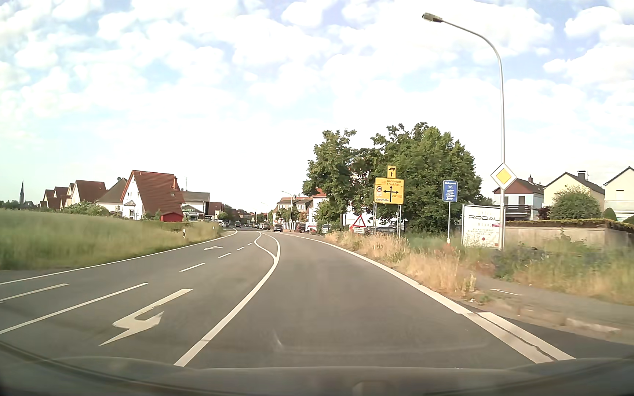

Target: Follow the waypoints while adhering to traffic rules and regulations

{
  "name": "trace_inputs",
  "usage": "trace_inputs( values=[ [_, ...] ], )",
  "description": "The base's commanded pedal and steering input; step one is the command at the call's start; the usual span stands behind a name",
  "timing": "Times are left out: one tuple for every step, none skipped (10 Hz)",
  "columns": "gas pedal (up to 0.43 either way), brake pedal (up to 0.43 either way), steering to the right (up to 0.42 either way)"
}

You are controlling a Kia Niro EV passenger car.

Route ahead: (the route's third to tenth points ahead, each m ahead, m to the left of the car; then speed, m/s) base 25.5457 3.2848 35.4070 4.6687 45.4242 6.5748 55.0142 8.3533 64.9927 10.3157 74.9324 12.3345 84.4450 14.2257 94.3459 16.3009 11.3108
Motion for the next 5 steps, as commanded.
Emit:
trace_inputs(
  values=[
    [0.028,0.030,-0.023],
    [0.028,0.024,-0.022],
    [0.028,0.030,-0.023],
    [0.028,0.030,-0.023],
    [0.028,0.030,-0.022]
  ],
)
